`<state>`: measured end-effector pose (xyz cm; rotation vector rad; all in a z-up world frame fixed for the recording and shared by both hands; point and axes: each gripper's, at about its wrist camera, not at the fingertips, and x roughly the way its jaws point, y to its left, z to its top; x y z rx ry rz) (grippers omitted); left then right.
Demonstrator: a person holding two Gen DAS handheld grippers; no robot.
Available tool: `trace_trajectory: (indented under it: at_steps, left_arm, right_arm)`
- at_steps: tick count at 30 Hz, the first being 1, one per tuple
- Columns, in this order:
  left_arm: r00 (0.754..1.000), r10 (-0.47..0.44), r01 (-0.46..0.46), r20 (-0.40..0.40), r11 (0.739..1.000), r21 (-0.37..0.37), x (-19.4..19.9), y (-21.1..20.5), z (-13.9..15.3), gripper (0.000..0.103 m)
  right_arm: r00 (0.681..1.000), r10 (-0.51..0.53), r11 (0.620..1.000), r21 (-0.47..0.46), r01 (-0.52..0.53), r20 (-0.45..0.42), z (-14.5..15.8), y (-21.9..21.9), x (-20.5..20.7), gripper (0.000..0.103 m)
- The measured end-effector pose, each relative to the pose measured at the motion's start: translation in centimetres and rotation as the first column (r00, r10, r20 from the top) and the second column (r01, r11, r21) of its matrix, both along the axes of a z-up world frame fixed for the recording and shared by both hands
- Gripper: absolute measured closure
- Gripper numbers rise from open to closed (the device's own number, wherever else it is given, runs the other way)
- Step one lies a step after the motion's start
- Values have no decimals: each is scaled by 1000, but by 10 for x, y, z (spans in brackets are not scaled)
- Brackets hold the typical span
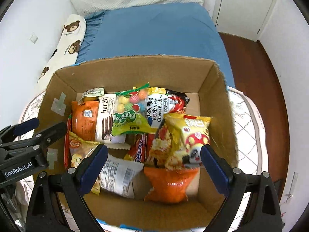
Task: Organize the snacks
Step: 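Open both tools to drop the packets into the box and withdraw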
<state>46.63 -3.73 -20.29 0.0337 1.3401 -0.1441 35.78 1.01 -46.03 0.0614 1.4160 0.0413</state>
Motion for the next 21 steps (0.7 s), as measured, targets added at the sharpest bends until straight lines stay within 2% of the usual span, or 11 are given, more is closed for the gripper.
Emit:
trace_trajectory:
  at_steps: [7,11,17,21]
  left_arm:
    - [986,-3,-1,168,1000,21,-44,4,47,12]
    - [973,-10,6,232,1000,14,-68,4,71,12]
    - [953,-25,24,303,1000,8,-106,3,98,12]
    - [949,-9,14,316,1000,-15,-124,7,107,12]
  right_arm:
    - [993,12,1000,-13,-11,114,46,-5,-37,4]
    - [982,7,1000,-14,-5,189,76,-7,-63,4]
    - [965,15,1000,-16,-12,261,112,-5,-95,4]
    - [958,15,1000,1,-16,288,129,-2,-115,4]
